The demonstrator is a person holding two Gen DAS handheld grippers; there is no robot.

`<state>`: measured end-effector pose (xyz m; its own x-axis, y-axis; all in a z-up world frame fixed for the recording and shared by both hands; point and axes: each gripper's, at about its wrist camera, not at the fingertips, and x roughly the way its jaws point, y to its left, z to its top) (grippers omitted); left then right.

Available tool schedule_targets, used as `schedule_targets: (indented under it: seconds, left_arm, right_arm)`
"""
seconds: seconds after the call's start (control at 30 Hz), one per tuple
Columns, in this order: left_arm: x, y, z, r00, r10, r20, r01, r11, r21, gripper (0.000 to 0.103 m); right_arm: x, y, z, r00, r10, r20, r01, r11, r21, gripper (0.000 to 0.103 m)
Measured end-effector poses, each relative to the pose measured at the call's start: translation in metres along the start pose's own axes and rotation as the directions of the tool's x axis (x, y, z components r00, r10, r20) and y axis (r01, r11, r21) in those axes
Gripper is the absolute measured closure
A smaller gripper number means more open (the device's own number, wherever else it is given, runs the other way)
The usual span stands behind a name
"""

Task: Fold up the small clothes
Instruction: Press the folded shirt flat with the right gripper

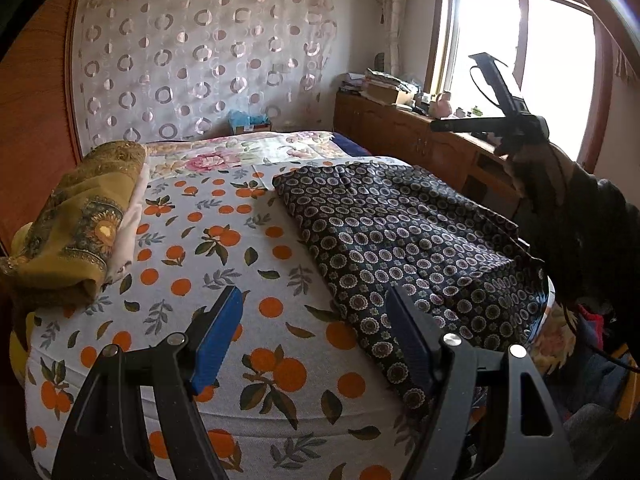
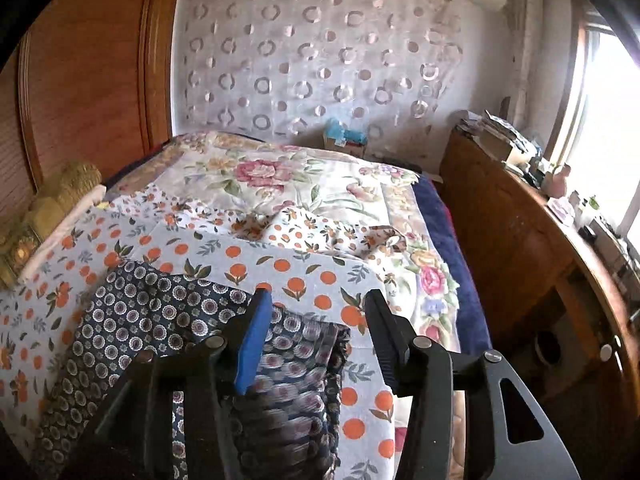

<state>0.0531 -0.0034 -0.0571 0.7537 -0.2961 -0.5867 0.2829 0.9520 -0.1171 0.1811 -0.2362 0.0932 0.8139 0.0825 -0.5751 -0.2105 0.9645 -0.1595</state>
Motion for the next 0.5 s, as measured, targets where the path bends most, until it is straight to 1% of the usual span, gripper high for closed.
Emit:
schedule_targets:
  seconds: [0.2, 0.33, 0.4, 0.5]
  left_arm:
    - [0.010, -0.009, -0.004, 0.999, -0.023, -0.025, 0.023, 1.000, 0.018, 0.028]
    - [0.017, -0.016, -0.009, 0.998, -0.038, -0.050, 0.039, 0.999, 0.030, 0.028]
    - [0.020, -0.020, -0.011, 0.997, -0.046, -0.063, 0.049, 0.998, 0.033, 0.028]
    - [0.026, -0.027, -0.016, 0.994, -0.064, -0.086, 0.068, 0.997, 0.045, 0.028]
  right_arm:
    - [0.005, -0.003, -0.037, 0.994, 0.039, -0.099, -0.042, 0.999, -0.025, 0.053]
    - [-0.006, -0.003, -0.062, 0.992, 0.072, -0.106, -0.074, 0.997, -0.022, 0.052]
    - [-0.021, -0.002, -0.074, 0.989, 0.099, -0.114, -0.102, 0.995, -0.020, 0.053]
    - [-0.057, -0.004, -0.091, 0.984, 0.142, -0.104, -0.145, 0.989, -0.022, 0.053]
